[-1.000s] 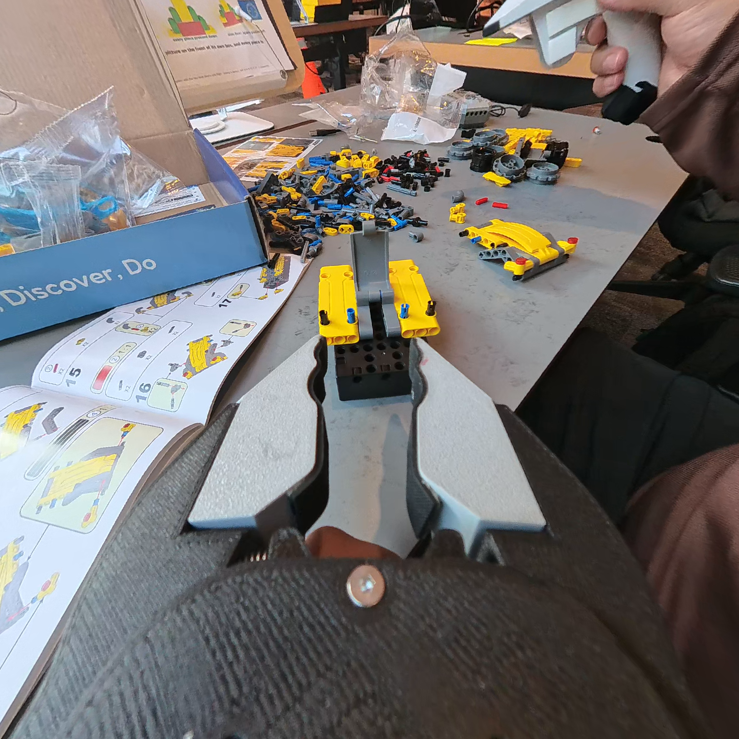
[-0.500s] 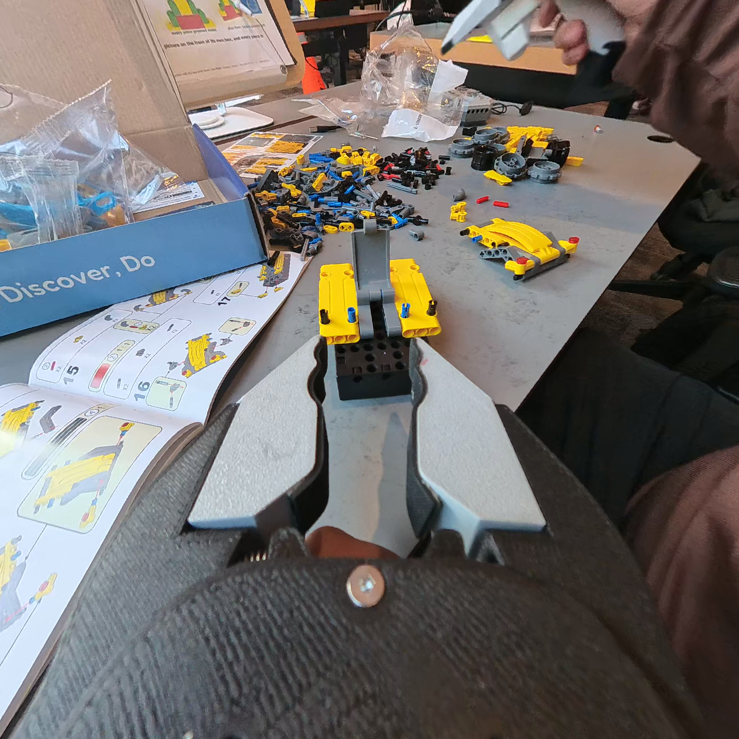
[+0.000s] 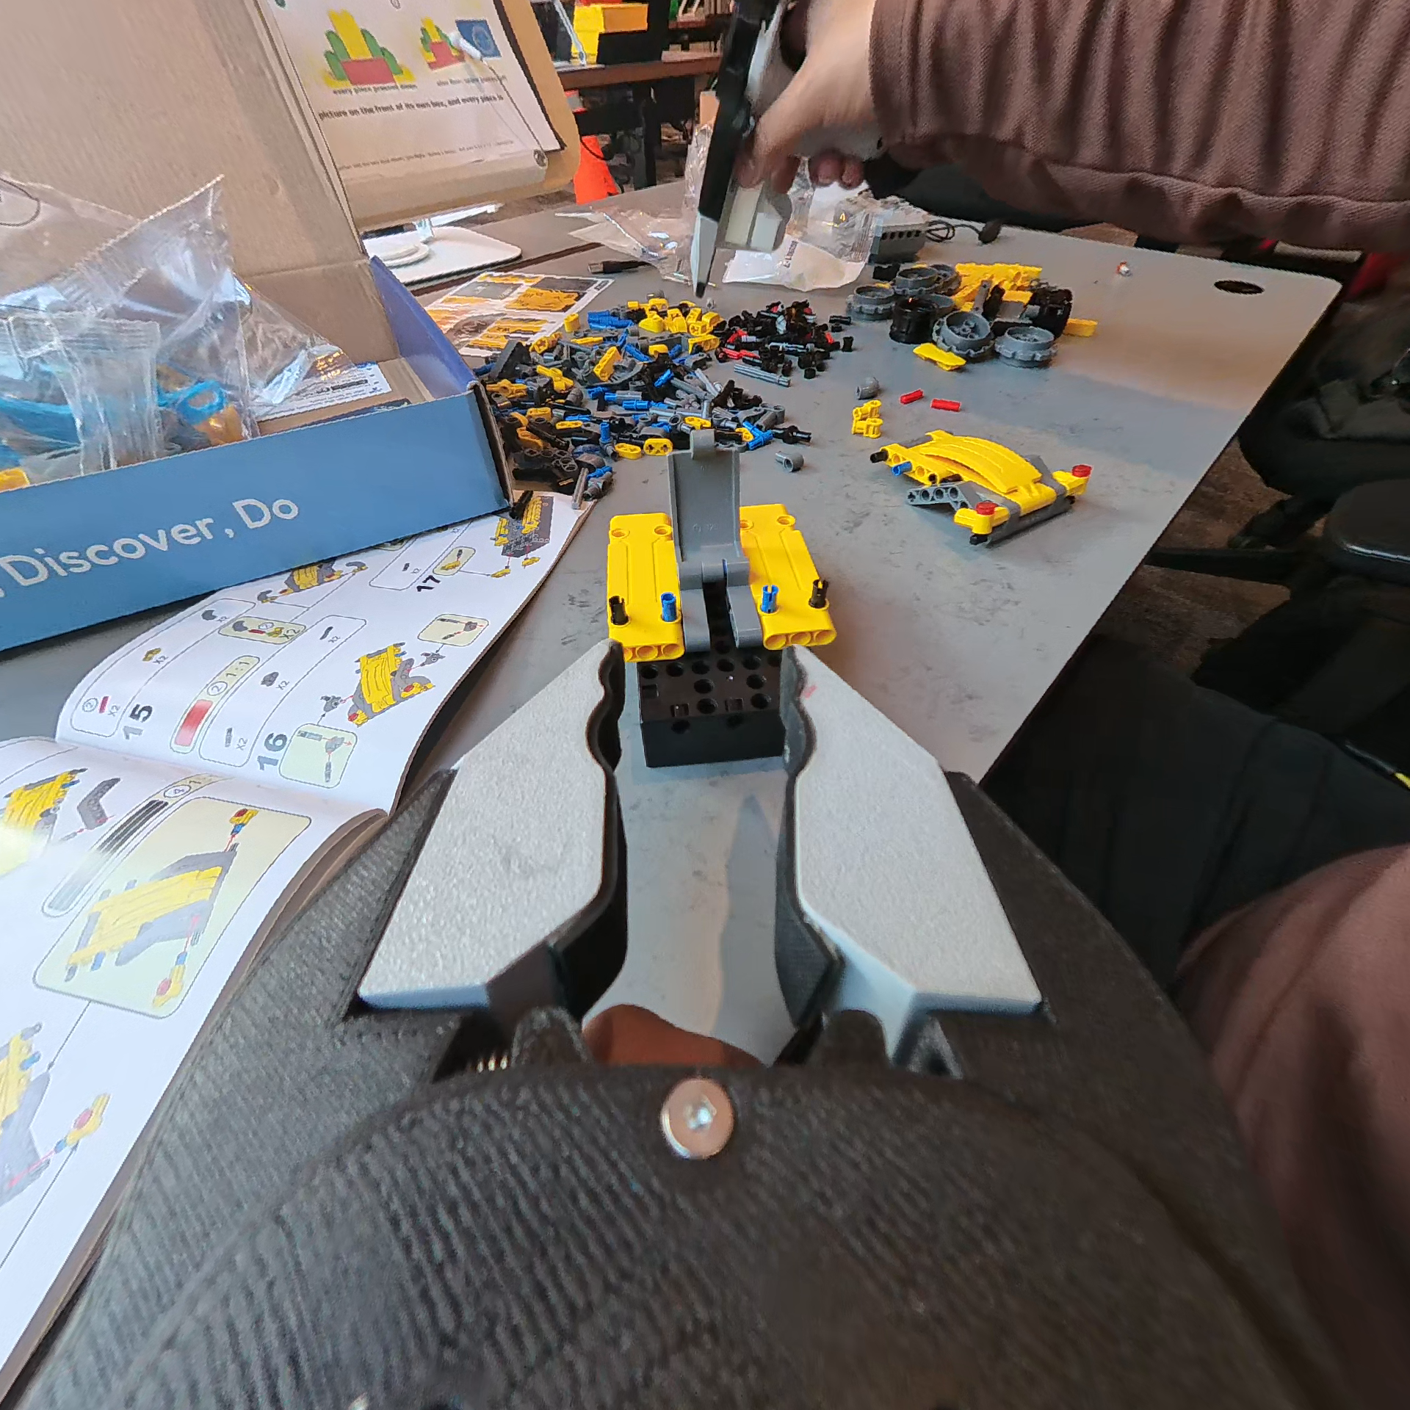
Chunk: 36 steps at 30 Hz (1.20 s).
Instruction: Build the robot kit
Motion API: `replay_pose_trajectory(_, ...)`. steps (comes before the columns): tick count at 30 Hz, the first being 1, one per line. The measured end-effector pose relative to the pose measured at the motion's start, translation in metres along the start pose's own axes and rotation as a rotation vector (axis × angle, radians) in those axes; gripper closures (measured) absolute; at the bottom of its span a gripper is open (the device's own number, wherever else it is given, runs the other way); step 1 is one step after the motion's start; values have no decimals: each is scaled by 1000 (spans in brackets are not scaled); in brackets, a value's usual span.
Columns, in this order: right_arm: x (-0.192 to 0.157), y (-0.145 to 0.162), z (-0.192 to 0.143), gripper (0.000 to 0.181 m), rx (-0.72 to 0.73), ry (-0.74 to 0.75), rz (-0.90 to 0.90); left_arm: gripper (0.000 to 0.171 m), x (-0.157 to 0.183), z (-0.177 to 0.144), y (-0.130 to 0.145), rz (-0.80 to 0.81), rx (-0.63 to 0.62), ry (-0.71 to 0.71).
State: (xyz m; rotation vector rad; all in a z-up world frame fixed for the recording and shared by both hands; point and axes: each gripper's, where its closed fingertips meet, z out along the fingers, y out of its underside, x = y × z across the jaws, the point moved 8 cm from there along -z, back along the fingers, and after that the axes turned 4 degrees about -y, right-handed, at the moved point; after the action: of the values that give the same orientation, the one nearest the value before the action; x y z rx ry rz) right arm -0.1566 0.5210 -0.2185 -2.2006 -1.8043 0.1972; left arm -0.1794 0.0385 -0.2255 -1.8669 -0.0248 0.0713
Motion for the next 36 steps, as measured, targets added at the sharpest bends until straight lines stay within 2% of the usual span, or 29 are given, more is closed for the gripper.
replay_pose_trajectory(10, 0, 0, 8, 171, 5, -60, 33, 133, -1, -1, 0, -11, 5, 11)
replay_pose_trajectory(12, 2, 0, 7, 166, -4, -57, 37, 133, -1, 0, 0, -9, 4, 9)
replay_pose_trajectory(16, 6, -1, -1, 168, 43, -80, 66, 133, -1, 0, 0, -9, 3, 7)
replay_pose_trajectory(20, 5, 3, 7, 168, 4, -80, 65, 133, -1, 0, 0, -9, -2, 6)
replay_pose_trajectory(24, 2, 2, 9, 173, 23, -109, 79, 133, -1, 0, 0, -10, -3, 4)
replay_pose_trajectory(29, 0, 2, 9, 169, 14, -114, 77, 133, -1, 0, 0, -10, -2, 5)
replay_pose_trajectory(36, -1, 7, 11, 172, 10, -105, 70, 133, 0, 0, 0, -8, 0, 5)
